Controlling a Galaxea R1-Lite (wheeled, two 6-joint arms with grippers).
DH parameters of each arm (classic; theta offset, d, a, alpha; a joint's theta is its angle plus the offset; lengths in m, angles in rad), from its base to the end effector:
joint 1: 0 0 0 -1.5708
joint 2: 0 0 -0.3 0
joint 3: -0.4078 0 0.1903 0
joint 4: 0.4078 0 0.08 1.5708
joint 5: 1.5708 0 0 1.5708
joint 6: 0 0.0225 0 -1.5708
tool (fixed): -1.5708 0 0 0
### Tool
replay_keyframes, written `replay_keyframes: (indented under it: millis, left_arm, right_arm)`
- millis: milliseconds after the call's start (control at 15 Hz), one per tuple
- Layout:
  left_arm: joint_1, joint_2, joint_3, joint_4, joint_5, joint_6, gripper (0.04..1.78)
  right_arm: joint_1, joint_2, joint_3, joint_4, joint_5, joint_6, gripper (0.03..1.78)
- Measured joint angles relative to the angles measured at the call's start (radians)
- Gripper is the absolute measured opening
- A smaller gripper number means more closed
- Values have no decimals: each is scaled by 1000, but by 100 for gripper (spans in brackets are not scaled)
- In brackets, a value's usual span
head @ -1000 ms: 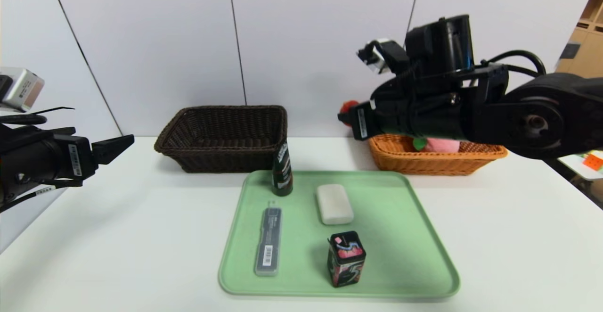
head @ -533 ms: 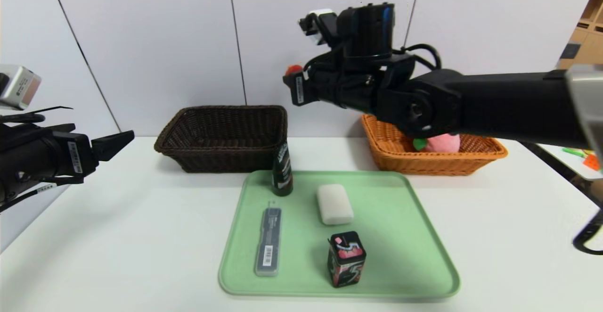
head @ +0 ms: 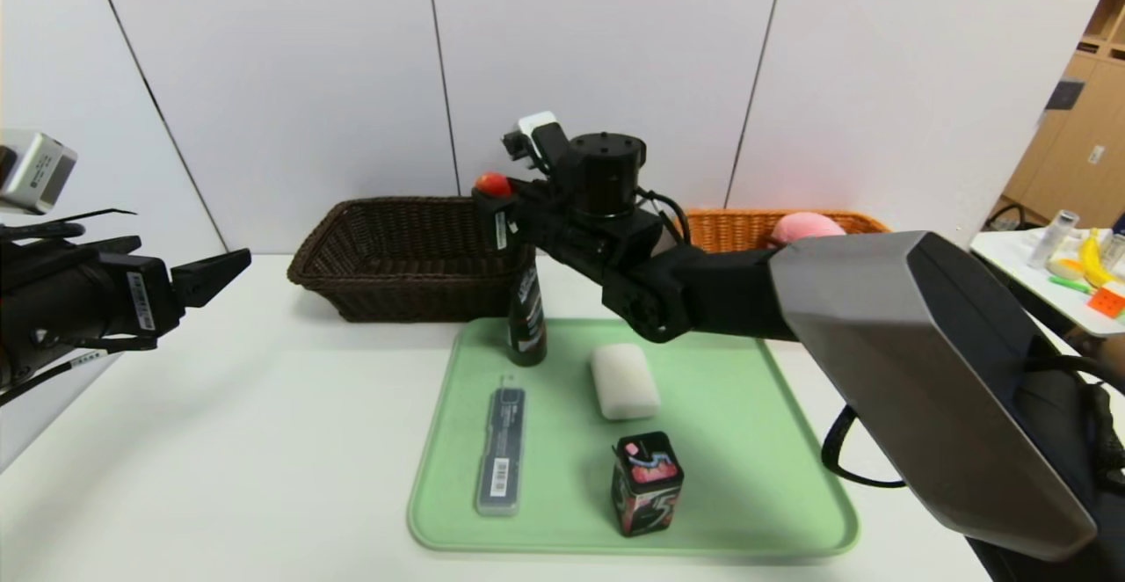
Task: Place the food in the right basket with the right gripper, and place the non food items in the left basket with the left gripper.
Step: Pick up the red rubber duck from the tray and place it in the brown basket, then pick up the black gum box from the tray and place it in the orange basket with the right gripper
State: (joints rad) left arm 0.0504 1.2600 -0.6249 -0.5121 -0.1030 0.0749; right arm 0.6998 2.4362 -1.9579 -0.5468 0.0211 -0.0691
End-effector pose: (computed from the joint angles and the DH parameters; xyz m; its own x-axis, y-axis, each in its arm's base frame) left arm 0.1951 0.0075 0.2302 0.9911 -0.0530 -0.1220 0.0608 0.9962 0.0617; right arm 0.3979 0.3356 0.1881 0.7494 0.6586 0.0684 -0.6548 0.7525 -0.0703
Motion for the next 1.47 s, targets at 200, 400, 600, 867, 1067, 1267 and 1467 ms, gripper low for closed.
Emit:
replay_keyframes:
  millis: [200,400,600,867,1067,1267,1467]
  left_arm:
    - [0,2,5,-29,-2,0,169]
    - [0,2,6,-31,-2,-4,169]
    - [0,3,7,-31,-2,-3,169]
    - [0,3,5,-30,-2,-2,169]
    - [0,3,5,-31,-1,-1,169]
    - [0,3,5,-30,-1,-2,169]
    - [0,6,5,-30,-1,-3,169]
  right_arm:
    - [0,27,-1,-10,9,-1,63]
    - [-1,37,0,-13,10,-1,76]
    - [-5,40,0,-19,11,-2,106]
    - [-13,36,0,-20,8,-4,133]
    - [-42,-4,0,-13,0,-4,145]
    - [-113,-93,14,38,-25,-4,153]
    - [-170,-241,88,221,-93,10,159]
